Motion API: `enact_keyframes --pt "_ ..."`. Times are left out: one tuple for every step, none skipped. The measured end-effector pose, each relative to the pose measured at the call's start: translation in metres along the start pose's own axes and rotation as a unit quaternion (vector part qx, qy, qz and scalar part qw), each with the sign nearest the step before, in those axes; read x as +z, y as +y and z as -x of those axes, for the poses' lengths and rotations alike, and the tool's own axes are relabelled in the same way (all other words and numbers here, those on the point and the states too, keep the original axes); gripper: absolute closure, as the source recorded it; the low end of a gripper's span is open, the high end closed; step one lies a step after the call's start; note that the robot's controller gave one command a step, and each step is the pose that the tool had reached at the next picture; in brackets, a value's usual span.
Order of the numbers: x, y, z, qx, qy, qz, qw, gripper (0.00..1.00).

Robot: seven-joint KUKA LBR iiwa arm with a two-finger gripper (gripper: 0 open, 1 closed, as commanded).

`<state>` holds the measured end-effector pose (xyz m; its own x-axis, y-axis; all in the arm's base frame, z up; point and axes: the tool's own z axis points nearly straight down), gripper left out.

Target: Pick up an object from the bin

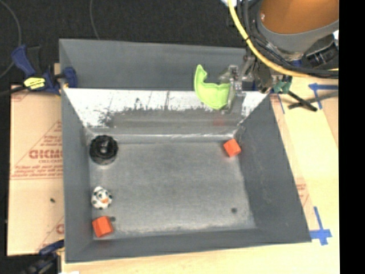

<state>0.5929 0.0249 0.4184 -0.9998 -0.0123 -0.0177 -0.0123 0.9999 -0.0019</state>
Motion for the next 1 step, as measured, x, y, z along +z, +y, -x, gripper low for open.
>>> enact_keyframes --pt "0.0423 0.0042 0.0049 0.012 -0.0035 0.000 0.9999 1.00"
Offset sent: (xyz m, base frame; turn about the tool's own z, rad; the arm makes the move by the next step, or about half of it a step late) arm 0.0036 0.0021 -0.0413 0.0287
